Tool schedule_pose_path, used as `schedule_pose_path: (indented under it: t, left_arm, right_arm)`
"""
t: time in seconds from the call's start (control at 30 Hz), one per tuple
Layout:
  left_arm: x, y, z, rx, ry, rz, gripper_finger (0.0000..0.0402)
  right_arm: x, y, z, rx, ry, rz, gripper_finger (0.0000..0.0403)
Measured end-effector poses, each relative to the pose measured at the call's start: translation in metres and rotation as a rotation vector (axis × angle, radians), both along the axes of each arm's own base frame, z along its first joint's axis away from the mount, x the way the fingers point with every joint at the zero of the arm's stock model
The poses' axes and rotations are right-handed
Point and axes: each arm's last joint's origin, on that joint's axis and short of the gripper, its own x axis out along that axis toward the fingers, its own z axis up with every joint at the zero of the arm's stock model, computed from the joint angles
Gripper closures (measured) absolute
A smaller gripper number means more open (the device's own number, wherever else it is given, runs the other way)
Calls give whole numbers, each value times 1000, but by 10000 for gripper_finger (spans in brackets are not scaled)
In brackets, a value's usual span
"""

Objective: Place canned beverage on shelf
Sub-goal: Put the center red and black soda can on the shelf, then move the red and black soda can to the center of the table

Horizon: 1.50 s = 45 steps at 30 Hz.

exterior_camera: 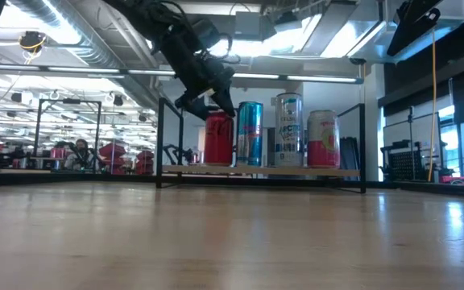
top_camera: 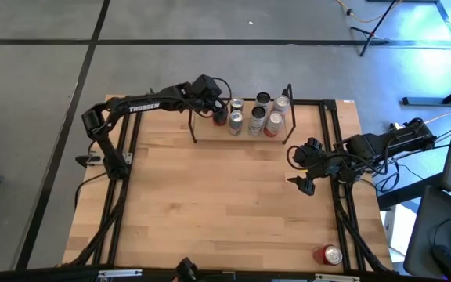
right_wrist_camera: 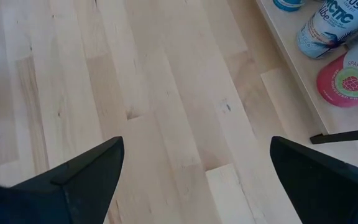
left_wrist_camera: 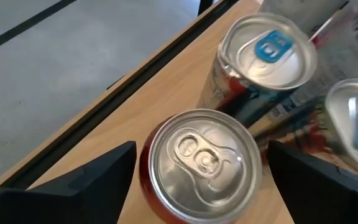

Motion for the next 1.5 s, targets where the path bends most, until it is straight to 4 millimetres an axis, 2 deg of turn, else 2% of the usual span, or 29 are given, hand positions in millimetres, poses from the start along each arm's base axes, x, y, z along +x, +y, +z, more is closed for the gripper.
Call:
schedule_pose_path:
  t: [0.17, 0.33, 0.47, 0.63, 0.83, 1.03, 1.23, 1.5]
  left_arm:
    - [-9, -8, 21, 18, -43, -12, 52]
    - [-21, -29, 58, 35, -164, -93, 51]
    - [-29, -57, 85, 50, -240, -172, 51]
    - [-36, -111, 108, 46, -292, -322, 51]
    - [-32, -180, 112, 31, -283, -469, 51]
    - [-33, -236, 97, 42, -284, -438, 51]
    - [-40, -274, 97, -4, -323, -496, 51]
    - [-53, -308, 94, 17, -312, -561, 51]
  right_arm:
    - [0, 0, 0, 1, 0, 1, 13]
    - [1, 1, 1, 7, -16, 1, 13]
    - [3, 2, 2, 36, -34, 16, 13]
    - [3, 3, 2, 32, -23, 76, 13]
    - [4, 4, 3, 30, -30, 107, 13]
    - [7, 6, 5, 86, -57, 140, 13]
    - [10, 10, 8, 209, -86, 151, 13]
    - [17, 14, 14, 341, -163, 91, 13]
